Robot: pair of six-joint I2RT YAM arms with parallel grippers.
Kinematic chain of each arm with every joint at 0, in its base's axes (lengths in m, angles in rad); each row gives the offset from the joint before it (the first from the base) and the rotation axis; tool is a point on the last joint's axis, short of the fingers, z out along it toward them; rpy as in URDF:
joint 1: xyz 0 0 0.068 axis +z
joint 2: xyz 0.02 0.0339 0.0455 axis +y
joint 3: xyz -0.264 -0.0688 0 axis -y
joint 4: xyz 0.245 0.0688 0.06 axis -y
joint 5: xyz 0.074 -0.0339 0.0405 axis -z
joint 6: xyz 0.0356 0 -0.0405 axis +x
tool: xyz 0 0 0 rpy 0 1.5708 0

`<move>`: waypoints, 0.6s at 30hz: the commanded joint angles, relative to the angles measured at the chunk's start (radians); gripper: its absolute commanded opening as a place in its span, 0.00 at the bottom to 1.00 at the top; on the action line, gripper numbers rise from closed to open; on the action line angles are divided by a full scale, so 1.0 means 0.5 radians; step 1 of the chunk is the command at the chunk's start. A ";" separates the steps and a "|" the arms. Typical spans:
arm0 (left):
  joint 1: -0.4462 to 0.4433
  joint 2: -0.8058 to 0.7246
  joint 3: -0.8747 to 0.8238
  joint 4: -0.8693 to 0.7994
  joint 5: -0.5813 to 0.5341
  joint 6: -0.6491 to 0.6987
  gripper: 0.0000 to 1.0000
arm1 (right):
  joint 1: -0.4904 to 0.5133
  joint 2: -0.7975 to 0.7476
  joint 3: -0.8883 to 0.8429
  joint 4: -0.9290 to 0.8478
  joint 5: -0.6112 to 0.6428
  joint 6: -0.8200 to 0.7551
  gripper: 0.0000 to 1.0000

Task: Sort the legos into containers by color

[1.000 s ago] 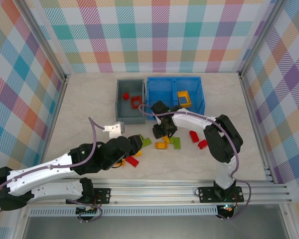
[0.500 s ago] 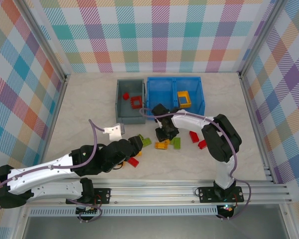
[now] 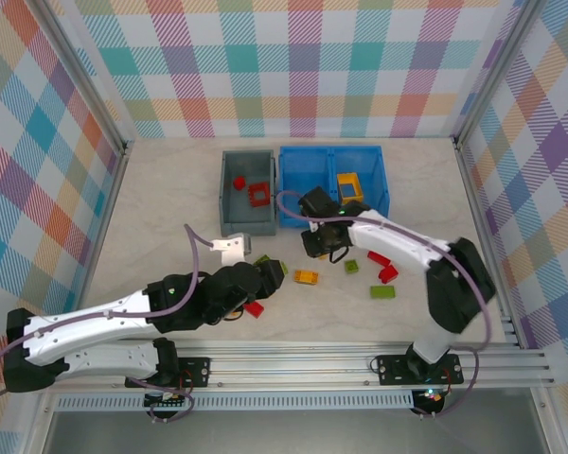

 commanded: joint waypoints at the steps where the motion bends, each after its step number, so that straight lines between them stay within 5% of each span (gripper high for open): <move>1: -0.011 0.091 0.079 0.137 0.056 0.100 0.59 | -0.146 -0.255 -0.040 -0.023 0.049 0.065 0.25; 8: -0.012 0.453 0.298 0.375 0.149 0.275 0.59 | -0.645 -0.166 0.224 -0.029 0.123 -0.020 0.26; 14: 0.041 0.808 0.622 0.446 0.152 0.461 0.60 | -0.755 0.512 0.931 -0.222 0.497 -0.105 0.25; 18: 0.232 0.997 0.785 0.610 0.390 0.527 0.61 | -0.798 0.930 1.443 -0.400 0.621 -0.166 0.25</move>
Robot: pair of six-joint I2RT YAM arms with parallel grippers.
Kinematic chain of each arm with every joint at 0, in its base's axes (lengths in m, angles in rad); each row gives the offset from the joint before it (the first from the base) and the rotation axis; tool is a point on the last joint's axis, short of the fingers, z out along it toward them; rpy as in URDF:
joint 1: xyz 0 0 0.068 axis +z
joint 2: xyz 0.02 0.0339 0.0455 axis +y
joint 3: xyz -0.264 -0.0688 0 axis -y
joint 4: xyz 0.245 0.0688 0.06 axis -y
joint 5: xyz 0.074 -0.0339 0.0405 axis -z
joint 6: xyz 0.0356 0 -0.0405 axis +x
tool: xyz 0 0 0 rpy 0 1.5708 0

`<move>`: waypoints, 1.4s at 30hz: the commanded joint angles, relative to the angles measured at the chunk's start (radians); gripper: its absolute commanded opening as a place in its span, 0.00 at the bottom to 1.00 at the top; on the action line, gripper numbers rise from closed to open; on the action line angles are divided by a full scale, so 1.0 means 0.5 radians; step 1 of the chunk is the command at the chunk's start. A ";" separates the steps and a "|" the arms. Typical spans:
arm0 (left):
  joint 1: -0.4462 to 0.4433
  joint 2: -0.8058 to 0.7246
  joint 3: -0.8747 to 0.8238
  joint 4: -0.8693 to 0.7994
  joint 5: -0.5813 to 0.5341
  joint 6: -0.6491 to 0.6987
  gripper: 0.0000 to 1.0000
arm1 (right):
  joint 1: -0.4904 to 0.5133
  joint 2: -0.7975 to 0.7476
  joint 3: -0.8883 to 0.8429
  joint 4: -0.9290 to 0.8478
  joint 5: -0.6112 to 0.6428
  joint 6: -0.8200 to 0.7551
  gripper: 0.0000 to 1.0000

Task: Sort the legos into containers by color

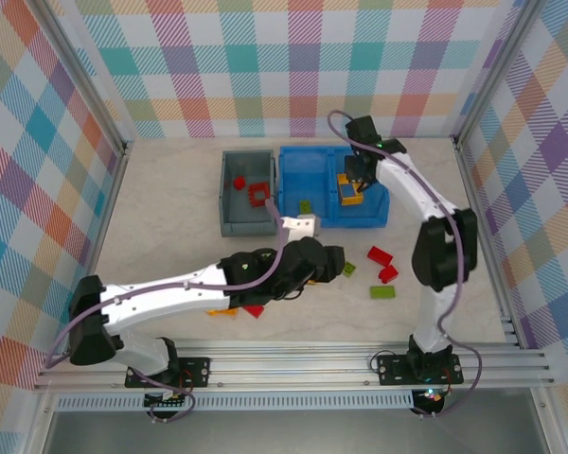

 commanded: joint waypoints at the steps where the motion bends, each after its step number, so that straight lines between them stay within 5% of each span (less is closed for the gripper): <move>1: 0.178 0.116 0.143 0.246 0.212 0.134 0.61 | -0.034 0.240 0.364 -0.236 0.199 -0.095 0.25; 12: 0.344 0.541 0.618 0.236 0.452 0.315 0.61 | -0.094 0.807 0.912 -0.395 0.275 -0.174 0.27; 18: 0.351 0.561 0.602 0.214 0.450 0.306 0.61 | -0.089 0.854 0.988 -0.423 0.264 -0.176 0.47; 22: 0.351 0.473 0.484 0.205 0.408 0.280 0.61 | -0.051 0.746 0.978 -0.393 0.222 -0.195 0.51; 32: 0.363 0.092 0.091 -0.538 -0.074 -0.036 0.58 | 0.114 0.105 0.823 -0.365 -0.034 -0.053 0.50; 37: 0.515 -0.006 -0.153 -0.820 0.057 0.019 0.58 | 0.236 -0.588 0.058 -0.025 -0.365 -0.002 0.53; 42: 0.719 -0.026 -0.306 -0.954 0.327 0.502 0.60 | 0.549 -1.187 -0.736 0.215 -0.780 0.060 0.59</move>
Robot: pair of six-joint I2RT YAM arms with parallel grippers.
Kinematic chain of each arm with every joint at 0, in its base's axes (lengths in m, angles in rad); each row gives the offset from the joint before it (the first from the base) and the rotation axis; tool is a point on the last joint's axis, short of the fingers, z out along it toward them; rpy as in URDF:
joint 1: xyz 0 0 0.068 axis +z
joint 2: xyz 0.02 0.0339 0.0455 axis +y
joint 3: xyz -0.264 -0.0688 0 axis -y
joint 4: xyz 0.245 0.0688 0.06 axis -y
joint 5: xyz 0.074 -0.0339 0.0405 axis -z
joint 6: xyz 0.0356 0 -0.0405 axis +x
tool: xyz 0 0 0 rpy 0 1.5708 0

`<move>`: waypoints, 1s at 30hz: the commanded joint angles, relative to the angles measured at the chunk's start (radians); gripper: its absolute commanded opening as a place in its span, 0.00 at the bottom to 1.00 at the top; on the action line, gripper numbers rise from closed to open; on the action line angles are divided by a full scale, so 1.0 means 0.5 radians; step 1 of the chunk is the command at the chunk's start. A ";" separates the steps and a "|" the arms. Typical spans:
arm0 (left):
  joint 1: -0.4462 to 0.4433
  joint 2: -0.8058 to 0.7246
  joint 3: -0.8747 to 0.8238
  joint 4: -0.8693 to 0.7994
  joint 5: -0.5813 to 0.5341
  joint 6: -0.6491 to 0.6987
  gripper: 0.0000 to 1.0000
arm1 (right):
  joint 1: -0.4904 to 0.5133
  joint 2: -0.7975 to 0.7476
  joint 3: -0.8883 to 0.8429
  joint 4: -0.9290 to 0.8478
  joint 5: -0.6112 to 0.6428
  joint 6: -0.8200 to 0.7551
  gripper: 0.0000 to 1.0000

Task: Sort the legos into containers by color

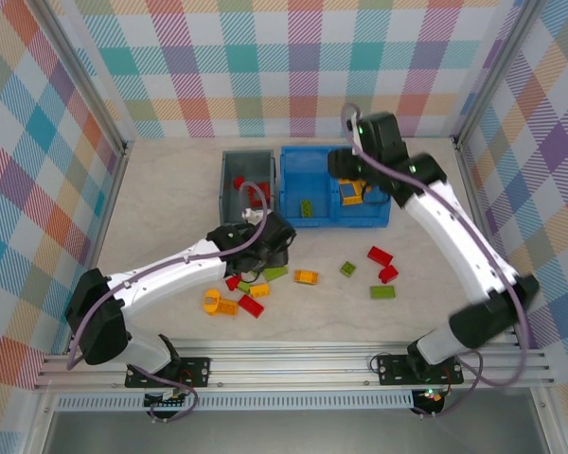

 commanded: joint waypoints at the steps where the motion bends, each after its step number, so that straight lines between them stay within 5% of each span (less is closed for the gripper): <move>1: 0.081 -0.025 -0.053 -0.225 0.165 0.386 0.60 | 0.191 -0.173 -0.447 0.174 -0.458 0.111 0.60; 6: 0.090 0.107 -0.030 -0.215 0.208 0.827 0.60 | 0.473 -0.581 -1.147 0.479 -0.813 0.317 0.65; 11: 0.138 0.350 0.104 -0.321 0.092 1.011 0.61 | 0.567 -0.901 -1.514 0.663 -0.855 0.554 0.67; 30: 0.377 0.617 0.076 -0.255 0.271 1.257 0.58 | 0.638 -0.865 -1.500 0.635 -0.814 0.622 0.68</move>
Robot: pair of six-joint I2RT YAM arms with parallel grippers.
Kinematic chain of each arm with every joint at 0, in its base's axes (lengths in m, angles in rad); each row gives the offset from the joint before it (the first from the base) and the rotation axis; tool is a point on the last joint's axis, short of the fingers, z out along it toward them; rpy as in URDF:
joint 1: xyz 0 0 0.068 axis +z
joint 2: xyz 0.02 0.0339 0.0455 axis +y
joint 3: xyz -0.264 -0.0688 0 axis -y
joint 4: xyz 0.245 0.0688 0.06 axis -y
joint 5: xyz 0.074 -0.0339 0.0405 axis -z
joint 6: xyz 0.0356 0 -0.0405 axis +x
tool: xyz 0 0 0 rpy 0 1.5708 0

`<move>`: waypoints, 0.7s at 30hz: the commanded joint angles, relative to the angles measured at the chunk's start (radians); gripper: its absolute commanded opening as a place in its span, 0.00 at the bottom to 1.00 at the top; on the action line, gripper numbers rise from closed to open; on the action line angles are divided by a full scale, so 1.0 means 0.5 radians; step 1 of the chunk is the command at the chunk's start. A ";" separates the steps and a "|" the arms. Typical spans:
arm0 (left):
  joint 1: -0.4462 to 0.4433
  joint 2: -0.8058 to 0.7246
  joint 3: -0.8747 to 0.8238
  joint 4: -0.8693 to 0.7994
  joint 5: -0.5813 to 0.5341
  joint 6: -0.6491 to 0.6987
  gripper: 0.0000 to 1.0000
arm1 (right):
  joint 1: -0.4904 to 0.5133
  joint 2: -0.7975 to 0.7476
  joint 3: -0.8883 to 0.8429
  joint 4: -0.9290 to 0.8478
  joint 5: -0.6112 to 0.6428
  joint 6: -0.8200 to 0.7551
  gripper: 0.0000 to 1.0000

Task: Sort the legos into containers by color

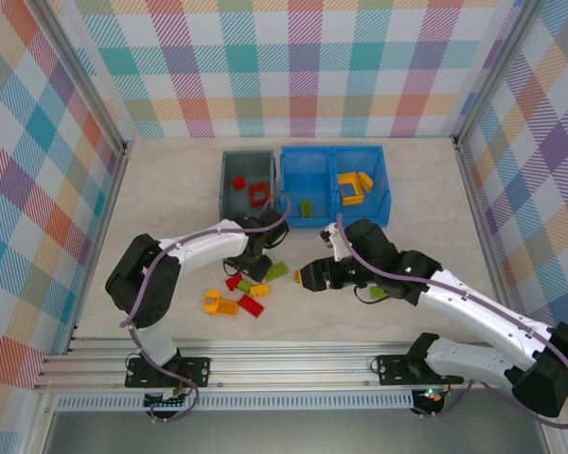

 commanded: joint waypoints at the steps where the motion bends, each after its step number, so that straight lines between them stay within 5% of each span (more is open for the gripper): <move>1: 0.042 0.027 0.005 0.021 0.089 0.073 0.58 | 0.025 -0.002 0.050 0.095 -0.043 0.039 0.68; 21: 0.074 0.296 0.159 0.145 0.174 0.226 0.50 | 0.057 0.020 0.065 0.092 -0.026 0.069 0.68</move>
